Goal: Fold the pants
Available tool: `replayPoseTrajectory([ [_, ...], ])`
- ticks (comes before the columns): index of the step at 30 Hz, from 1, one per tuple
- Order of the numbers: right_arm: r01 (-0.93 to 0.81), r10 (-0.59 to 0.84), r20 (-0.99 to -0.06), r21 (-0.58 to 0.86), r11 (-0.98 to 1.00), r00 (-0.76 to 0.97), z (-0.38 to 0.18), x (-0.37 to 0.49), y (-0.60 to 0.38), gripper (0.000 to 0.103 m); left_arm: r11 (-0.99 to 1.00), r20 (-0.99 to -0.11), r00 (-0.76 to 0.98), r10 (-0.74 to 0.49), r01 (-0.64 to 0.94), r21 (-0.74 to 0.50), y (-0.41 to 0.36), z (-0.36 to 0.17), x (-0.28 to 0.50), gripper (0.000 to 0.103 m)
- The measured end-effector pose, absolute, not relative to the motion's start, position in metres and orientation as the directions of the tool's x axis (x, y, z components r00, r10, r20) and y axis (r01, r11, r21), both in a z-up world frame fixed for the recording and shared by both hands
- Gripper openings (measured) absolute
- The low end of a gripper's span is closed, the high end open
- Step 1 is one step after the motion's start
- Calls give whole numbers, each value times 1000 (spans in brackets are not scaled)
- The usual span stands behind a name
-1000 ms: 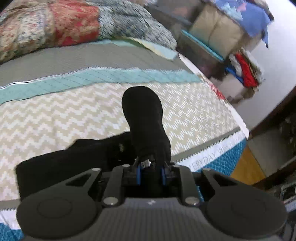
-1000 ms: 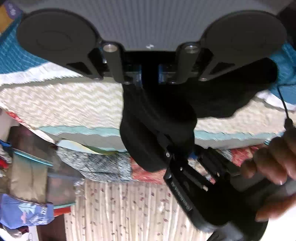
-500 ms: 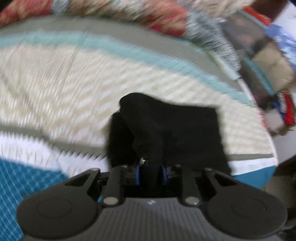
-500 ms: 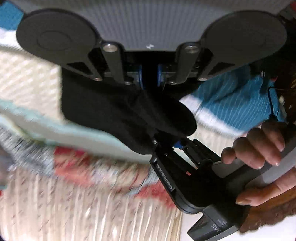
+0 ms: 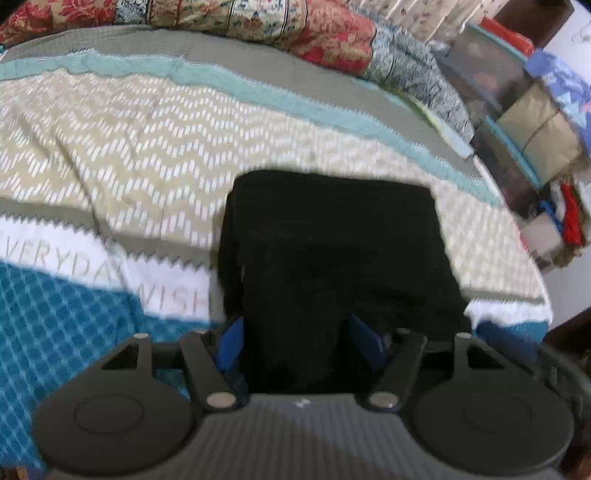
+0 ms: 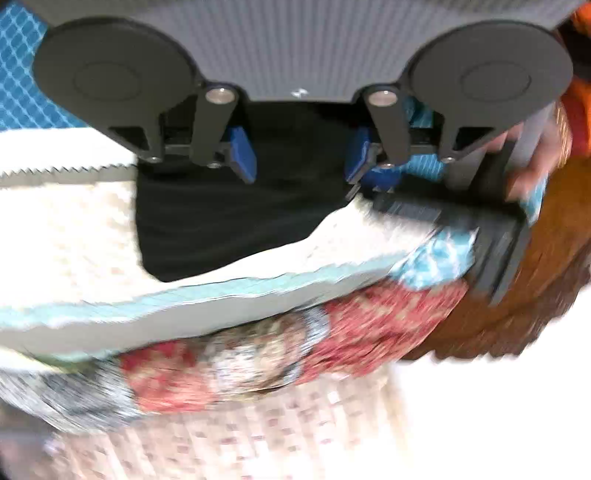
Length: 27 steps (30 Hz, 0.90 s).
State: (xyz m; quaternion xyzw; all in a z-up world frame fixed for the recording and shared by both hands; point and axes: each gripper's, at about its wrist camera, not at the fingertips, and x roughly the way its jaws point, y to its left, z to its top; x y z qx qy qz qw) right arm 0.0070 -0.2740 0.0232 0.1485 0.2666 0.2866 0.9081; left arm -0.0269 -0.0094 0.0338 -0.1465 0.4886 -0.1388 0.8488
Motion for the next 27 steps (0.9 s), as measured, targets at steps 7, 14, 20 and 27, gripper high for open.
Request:
replayPoseTrajectory([
  [7, -256, 486, -567, 438, 862, 665, -22, 11, -277, 35, 912, -794, 469, -387, 65, -406, -4, 8, -48, 79],
  [14, -242, 488, -560, 457, 856, 669, -21, -7, -288, 38, 912, -783, 489, -386, 72, -405, -2, 21, -50, 84],
  [20, -187, 472, -488, 523, 831, 735, -11, -6, -317, 44, 904, -745, 544, -387, 62, -424, 18, 40, -50, 94],
  [27, -98, 451, -457, 611, 786, 767, -19, 3, -333, 68, 904, -768, 517, -378, 27, -427, 9, 37, -30, 98],
])
